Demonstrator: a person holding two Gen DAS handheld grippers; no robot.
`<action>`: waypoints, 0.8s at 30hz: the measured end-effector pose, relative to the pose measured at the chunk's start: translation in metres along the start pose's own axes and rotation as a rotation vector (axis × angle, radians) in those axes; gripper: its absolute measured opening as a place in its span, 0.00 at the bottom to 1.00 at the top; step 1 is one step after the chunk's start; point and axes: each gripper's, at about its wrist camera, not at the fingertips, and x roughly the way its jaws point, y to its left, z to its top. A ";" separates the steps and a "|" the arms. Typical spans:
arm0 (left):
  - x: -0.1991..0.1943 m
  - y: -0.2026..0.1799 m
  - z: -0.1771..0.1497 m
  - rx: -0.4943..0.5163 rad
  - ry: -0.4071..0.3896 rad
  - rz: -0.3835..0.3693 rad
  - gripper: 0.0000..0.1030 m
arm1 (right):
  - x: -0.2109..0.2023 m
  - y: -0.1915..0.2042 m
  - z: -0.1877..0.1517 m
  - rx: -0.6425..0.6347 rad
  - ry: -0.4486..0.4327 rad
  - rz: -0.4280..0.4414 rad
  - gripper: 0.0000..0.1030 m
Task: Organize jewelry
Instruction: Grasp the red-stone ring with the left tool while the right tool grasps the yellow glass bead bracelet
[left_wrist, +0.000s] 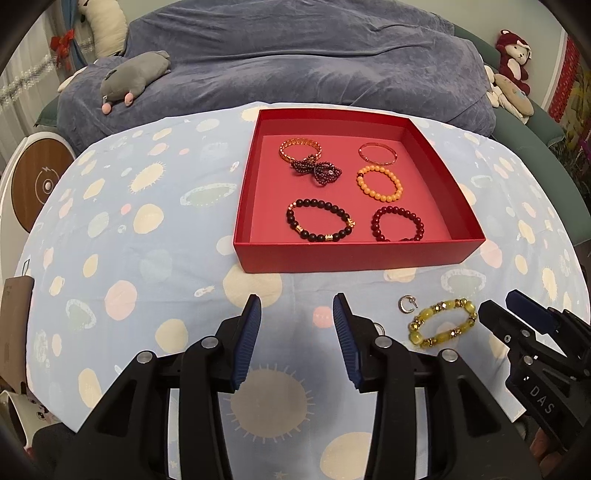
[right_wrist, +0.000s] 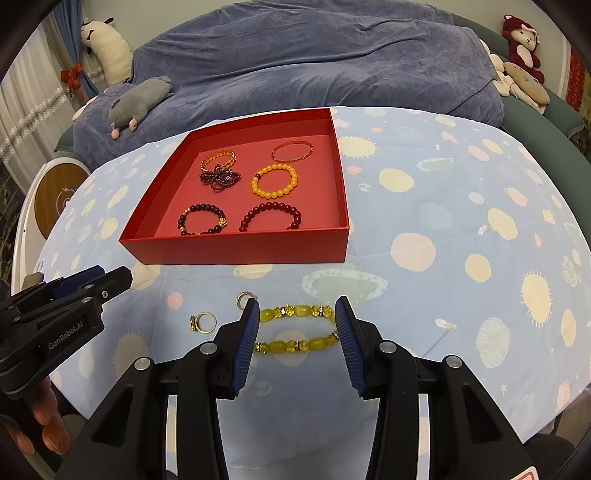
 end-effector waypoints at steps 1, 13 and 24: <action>-0.001 0.000 -0.002 -0.001 -0.001 0.000 0.41 | -0.001 0.000 -0.003 0.001 0.002 -0.001 0.41; 0.002 -0.004 -0.033 0.010 0.037 0.000 0.42 | 0.005 -0.010 -0.028 0.023 0.043 -0.023 0.41; 0.012 -0.002 -0.047 -0.002 0.070 -0.006 0.43 | 0.021 -0.022 -0.015 0.041 0.045 -0.047 0.41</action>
